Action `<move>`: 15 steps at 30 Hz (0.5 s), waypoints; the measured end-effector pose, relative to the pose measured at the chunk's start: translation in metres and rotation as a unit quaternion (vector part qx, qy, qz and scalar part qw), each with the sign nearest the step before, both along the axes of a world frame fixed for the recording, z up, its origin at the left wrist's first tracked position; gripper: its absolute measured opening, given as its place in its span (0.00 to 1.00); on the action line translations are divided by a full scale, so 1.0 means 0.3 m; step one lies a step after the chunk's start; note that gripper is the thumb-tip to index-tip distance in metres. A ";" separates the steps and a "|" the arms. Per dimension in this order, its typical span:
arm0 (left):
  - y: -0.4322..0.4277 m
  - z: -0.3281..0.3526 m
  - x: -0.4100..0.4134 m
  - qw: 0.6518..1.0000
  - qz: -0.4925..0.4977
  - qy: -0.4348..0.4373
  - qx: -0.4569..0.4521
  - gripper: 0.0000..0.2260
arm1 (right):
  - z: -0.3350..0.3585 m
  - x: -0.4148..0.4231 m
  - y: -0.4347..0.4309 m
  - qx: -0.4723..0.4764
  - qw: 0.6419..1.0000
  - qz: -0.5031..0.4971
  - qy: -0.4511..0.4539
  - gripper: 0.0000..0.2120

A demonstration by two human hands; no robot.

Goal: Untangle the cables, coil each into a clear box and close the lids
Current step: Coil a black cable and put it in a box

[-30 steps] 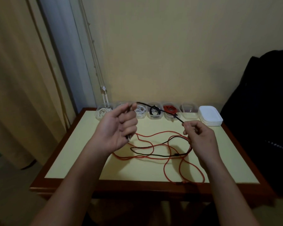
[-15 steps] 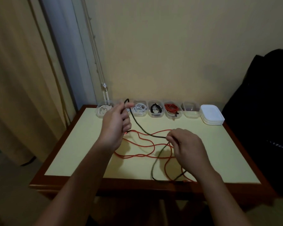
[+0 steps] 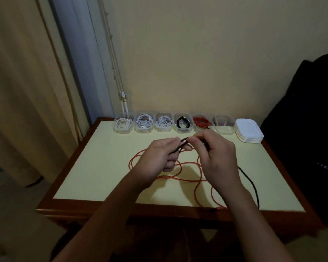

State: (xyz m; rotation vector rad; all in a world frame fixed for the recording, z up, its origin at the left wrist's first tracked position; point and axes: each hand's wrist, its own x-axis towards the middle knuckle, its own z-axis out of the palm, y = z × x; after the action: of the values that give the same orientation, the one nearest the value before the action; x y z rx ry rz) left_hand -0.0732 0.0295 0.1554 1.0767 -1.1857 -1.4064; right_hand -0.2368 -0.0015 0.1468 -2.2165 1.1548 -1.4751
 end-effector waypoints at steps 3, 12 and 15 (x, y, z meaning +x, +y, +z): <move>0.008 0.003 -0.007 0.999 -0.022 0.044 0.023 0.17 | -0.015 0.002 -0.009 -0.006 0.999 -0.045 -0.023 0.05; 0.033 0.003 -0.022 0.967 -0.078 0.218 0.106 0.15 | -0.023 -0.006 0.051 0.180 0.978 0.057 -0.090 0.14; 0.051 -0.004 -0.039 0.975 -0.060 0.196 0.088 0.16 | -0.017 -0.010 0.083 0.196 0.973 0.064 -0.106 0.16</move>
State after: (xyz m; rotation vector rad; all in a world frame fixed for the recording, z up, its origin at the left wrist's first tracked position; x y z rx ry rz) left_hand -0.0850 0.0449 0.1541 0.8039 -0.8625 -1.7503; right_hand -0.2399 0.0233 0.1416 -1.7865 1.0987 -1.2664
